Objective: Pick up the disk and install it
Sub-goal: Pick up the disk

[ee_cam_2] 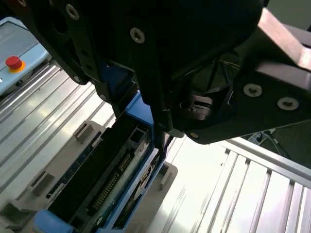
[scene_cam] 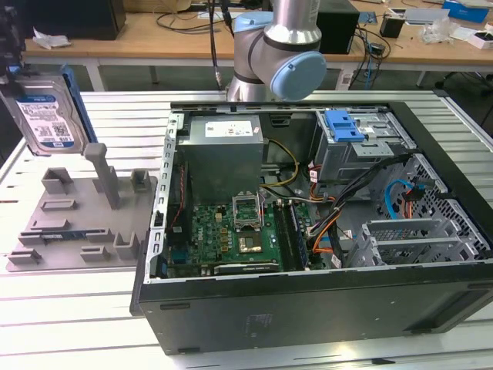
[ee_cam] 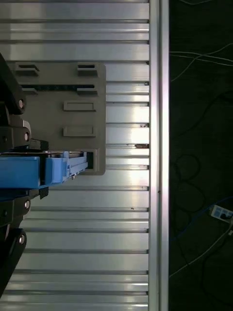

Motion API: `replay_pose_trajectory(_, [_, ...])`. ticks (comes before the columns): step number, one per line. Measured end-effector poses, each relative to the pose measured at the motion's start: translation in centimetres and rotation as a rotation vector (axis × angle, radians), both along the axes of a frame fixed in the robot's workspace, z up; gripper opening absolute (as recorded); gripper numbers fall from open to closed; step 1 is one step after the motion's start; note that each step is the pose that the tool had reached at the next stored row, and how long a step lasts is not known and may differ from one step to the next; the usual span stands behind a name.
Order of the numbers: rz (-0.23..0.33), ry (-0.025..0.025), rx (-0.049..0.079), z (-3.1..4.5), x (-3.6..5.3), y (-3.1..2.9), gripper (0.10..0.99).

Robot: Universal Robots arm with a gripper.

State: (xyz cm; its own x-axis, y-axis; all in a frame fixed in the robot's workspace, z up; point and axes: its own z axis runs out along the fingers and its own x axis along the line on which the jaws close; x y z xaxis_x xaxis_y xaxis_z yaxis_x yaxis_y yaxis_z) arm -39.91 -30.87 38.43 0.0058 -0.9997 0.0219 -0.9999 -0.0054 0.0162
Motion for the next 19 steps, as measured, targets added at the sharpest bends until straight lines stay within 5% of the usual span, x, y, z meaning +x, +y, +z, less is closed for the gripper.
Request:
replay_pose_trajectory(1, [0.000, 0.0001, 0.000, 1.83, 0.01, 0.00, 0.369])
replay_pose_trajectory(16, [0.000, 0.0000, 0.000, 7.87, 0.05, -0.11, 0.369])
replay_pose_trajectory(19, [-0.002, 0.0001, 0.000, 8.20, 0.22, -0.52, 0.369])
